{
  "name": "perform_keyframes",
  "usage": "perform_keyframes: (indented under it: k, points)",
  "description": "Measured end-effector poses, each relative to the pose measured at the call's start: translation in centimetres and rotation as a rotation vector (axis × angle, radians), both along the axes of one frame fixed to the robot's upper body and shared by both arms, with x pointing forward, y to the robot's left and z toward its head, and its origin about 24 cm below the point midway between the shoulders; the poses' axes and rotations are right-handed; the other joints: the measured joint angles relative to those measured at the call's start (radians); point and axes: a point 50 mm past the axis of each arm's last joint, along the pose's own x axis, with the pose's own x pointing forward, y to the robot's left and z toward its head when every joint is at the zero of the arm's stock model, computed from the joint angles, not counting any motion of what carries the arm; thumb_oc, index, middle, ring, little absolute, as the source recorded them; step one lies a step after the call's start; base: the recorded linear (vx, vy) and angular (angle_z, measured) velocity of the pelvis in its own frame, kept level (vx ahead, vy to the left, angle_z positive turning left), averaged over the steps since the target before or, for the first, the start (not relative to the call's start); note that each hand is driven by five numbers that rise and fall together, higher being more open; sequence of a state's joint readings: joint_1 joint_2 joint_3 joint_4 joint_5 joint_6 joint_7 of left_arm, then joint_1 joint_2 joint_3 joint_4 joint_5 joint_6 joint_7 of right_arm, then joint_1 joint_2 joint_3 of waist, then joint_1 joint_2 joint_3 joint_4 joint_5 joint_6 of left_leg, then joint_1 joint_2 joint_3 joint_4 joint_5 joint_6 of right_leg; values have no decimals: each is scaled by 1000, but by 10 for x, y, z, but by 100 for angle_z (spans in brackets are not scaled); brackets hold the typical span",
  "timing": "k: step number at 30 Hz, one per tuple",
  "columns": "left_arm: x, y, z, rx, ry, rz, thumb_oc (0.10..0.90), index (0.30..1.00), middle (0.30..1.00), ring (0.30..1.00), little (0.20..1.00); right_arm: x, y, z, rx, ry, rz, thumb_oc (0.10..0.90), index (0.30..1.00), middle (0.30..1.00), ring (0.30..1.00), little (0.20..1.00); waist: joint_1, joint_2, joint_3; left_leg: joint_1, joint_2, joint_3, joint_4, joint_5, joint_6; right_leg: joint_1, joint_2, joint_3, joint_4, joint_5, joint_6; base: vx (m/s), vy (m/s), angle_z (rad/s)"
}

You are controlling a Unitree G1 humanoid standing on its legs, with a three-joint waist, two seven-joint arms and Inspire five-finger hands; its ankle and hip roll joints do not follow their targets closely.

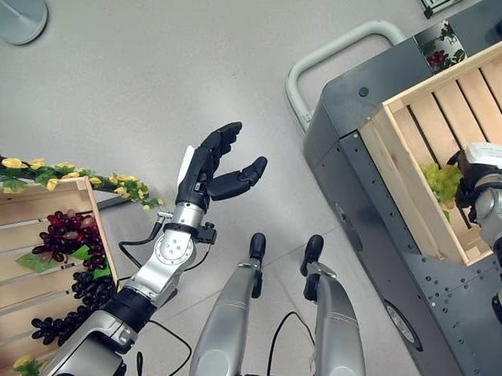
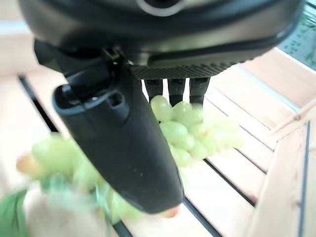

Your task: Pick up the fruits from the basket on one side to the basket on the other side

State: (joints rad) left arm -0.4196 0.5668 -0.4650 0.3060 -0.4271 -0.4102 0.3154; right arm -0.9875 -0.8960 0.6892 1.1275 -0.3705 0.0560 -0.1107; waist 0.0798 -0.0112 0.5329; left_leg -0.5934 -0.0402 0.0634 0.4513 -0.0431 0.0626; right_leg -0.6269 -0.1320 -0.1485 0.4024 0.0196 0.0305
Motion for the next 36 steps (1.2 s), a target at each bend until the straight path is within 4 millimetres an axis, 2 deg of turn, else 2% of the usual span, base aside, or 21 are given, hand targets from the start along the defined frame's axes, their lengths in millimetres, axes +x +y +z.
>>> perform_keyframes:
  k: [6,11,16,22,25,31,33,36]
  points:
    - [0,0,-1,-1,2,5,800,900,900,900,900,-4,4,-15,60,-30,45,400,300,300,300,300,-4,0,0,33,6,5,7,-7,0,34,11,3,-4,6,0,4,19,-4]
    - [-3,2,-5,-5,10,10,800,900,900,900,900,-16,-2,-39,129,-17,33,400,300,300,300,300,-7,0,0,109,13,6,-2,-22,3,118,18,3,-27,4,1,29,6,-3]
    - [-4,2,-6,-7,11,9,800,900,900,900,900,-28,-11,-53,167,-11,-8,400,300,300,300,300,-11,-3,0,165,14,6,-16,-26,3,176,18,5,-52,0,6,22,-3,-1]
    - [-6,3,-7,-8,17,9,800,900,900,900,900,-43,-18,-74,202,12,-37,400,300,300,300,300,-13,-6,0,250,15,6,-66,-25,2,258,22,4,-99,3,11,62,17,-1]
    - [-9,5,-12,-13,31,12,800,900,900,900,900,-50,-19,-81,253,-27,-52,400,300,300,300,300,-30,-13,-2,321,15,11,-117,-23,1,326,25,6,-143,7,15,121,40,-4]
    - [-17,13,-27,0,109,2,800,900,900,900,900,-63,-26,-80,417,-176,-110,400,300,300,300,300,-55,-21,-6,494,13,30,-265,-1,-2,471,35,17,-253,19,28,150,34,-10]
    - [-21,16,-31,6,139,-11,800,900,900,900,900,-64,-21,-75,470,-229,-86,400,300,300,300,300,-63,-21,-8,565,13,35,-328,12,-3,528,44,25,-298,23,32,153,28,-15]
    - [-27,16,-37,11,167,-45,800,900,900,900,900,-64,-12,-68,484,-285,-33,400,300,300,300,300,-80,-24,-60,609,19,40,-395,18,-8,563,55,27,-350,23,33,93,9,-9]
